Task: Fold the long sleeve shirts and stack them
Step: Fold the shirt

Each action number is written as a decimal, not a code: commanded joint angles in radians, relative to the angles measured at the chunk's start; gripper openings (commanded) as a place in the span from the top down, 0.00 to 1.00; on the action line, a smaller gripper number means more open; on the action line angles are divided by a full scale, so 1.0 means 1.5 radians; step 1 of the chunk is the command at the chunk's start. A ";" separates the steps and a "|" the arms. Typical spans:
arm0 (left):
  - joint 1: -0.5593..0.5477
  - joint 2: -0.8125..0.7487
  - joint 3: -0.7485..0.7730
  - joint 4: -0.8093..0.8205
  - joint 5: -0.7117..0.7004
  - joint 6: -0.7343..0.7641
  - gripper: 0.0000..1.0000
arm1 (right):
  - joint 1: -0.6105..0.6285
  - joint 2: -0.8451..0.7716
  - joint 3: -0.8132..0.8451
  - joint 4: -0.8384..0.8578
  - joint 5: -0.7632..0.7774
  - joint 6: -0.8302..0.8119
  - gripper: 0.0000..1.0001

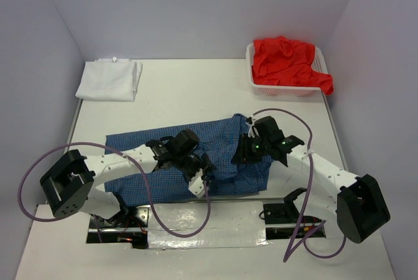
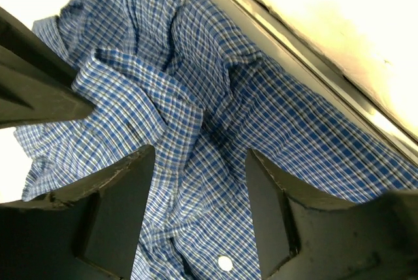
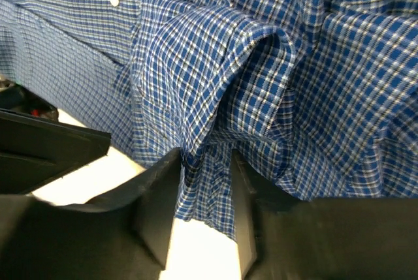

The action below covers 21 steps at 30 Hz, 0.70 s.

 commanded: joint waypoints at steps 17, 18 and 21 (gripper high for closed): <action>0.100 0.135 0.216 -0.017 -0.041 -0.406 0.27 | -0.023 -0.021 0.143 -0.088 0.041 -0.093 0.28; 0.103 0.148 0.235 -0.016 -0.031 -0.432 0.27 | -0.029 0.002 0.147 -0.071 0.029 -0.100 0.28; 0.118 0.197 0.265 -0.044 -0.004 -0.475 0.28 | -0.060 0.054 0.159 -0.047 0.015 -0.122 0.28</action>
